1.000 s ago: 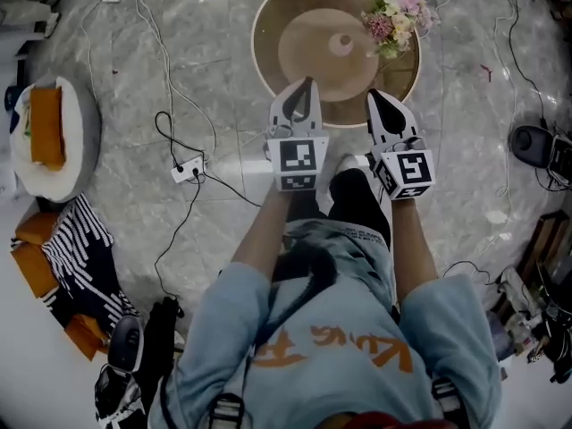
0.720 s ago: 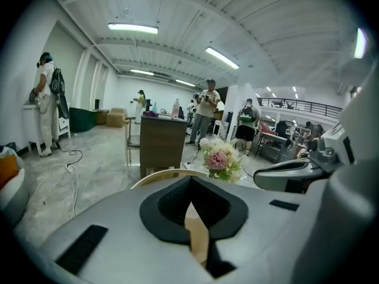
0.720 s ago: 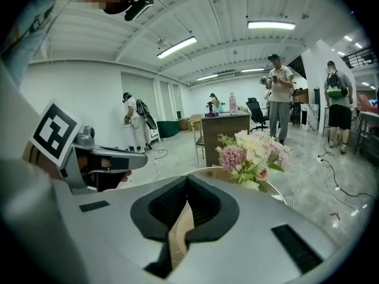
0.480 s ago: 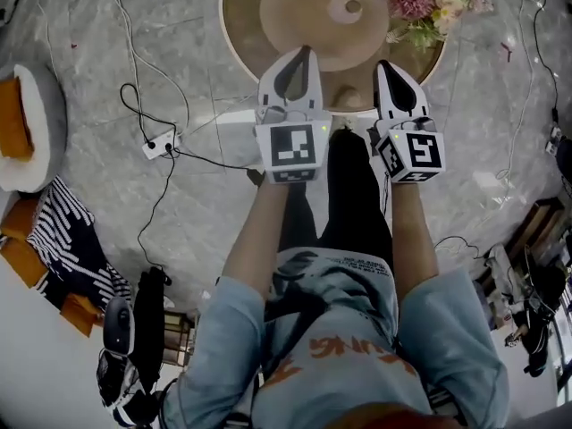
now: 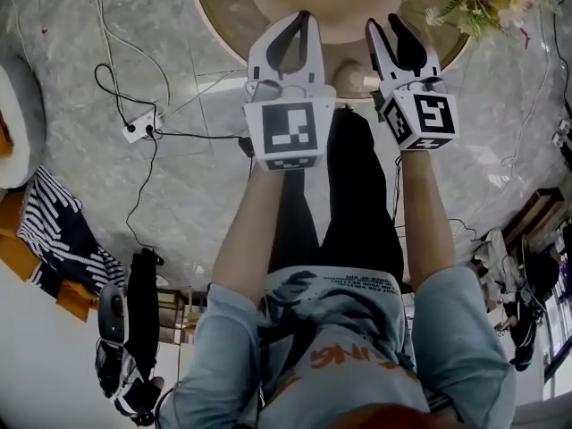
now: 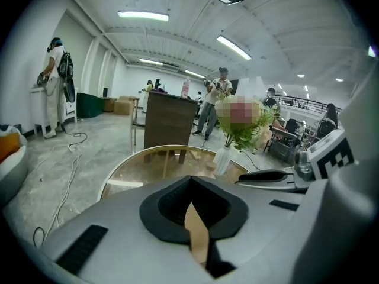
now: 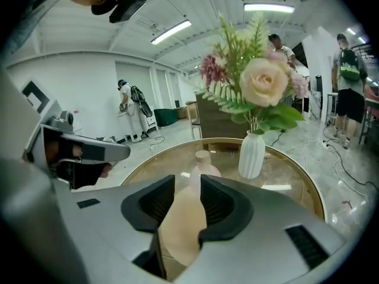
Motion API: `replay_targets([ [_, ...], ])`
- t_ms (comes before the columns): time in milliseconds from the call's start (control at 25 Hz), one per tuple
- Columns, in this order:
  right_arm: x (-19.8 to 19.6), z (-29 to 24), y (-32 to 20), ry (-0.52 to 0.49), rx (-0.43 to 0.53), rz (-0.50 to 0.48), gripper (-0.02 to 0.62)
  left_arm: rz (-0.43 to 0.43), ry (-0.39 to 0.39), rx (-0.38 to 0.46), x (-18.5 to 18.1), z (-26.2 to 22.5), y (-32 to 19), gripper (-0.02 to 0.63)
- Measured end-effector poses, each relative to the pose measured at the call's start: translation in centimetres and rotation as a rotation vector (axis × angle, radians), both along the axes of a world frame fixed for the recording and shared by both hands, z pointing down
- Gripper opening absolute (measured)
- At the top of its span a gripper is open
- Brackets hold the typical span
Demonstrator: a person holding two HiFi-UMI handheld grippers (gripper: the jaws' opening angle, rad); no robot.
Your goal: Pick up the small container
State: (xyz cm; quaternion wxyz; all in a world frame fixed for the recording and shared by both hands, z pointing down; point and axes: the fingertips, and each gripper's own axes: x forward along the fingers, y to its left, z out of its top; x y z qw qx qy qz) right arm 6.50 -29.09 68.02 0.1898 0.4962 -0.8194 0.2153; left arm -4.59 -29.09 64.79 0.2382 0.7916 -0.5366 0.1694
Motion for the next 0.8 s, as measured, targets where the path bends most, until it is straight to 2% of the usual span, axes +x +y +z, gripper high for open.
replay_targets([
  [280,-0.4,3.3,-3.8,0.035,0.041,-0.039,0.164,0.026,-0.012,-0.019,0.3,1.6,-0.2,0.023],
  [800,-1.5,3.8,-9.4,0.047,0.132,-0.021,0.184,0.012,-0.013,-0.063,-0.6,2.9,0.3,0.023],
])
